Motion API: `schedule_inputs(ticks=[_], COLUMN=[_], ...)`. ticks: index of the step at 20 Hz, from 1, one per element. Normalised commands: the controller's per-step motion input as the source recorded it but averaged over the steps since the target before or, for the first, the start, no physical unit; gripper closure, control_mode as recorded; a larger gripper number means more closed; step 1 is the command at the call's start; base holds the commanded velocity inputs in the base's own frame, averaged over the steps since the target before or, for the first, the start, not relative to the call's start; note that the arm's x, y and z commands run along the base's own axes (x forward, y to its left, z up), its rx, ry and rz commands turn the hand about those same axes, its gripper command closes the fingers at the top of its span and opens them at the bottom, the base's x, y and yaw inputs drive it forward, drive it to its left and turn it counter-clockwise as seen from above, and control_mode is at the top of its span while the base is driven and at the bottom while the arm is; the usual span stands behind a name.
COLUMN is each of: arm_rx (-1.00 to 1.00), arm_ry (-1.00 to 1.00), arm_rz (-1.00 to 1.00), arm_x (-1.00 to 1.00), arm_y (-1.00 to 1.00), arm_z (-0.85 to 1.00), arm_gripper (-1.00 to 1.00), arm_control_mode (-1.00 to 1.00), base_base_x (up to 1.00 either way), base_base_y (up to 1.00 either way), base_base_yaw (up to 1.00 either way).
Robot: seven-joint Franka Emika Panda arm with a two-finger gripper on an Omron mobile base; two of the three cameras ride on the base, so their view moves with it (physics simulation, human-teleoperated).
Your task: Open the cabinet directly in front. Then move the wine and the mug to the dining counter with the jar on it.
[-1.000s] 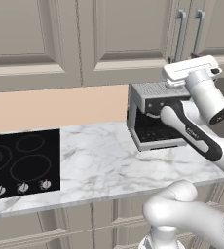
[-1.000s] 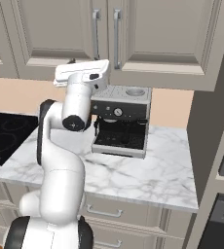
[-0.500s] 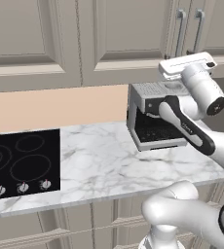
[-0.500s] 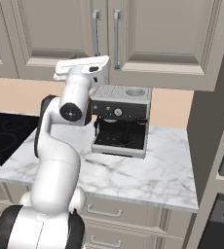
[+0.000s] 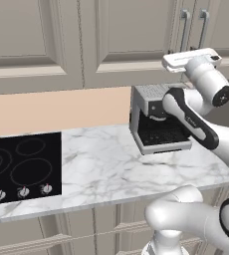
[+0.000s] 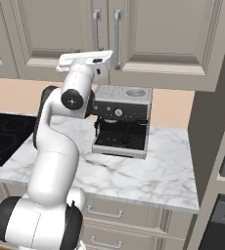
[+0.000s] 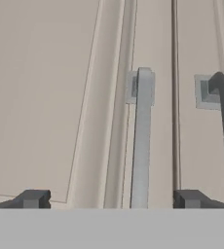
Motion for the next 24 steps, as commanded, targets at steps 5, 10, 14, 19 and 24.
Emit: schedule_inputs(ticks=[5, 10, 14, 19, 24], arm_rx=[0.0, 0.0, 0.0, 0.0, 0.0], arm_ry=[0.0, 0.0, 0.0, 0.0, 0.0], arm_rz=[0.0, 0.0, 0.0, 0.0, 0.0], arm_x=[0.17, 0.23, 0.26, 0.27, 0.25], arm_y=[-0.01, -0.01, -0.14, -0.13, 0.0], arm_z=[0.0, 0.0, 0.0, 0.0, 0.0], arm_gripper=[-1.0, -1.0, -1.0, -1.0, -1.0], arm_control_mode=[-1.0, -1.0, -1.0, -1.0, -1.0], base_base_x=[0.0, 0.0, 0.0, 0.0, 0.0], base_base_y=[0.0, 0.0, 0.0, 0.0, 0.0], base_base_yaw=[0.0, 0.0, 0.0, 0.0, 0.0])
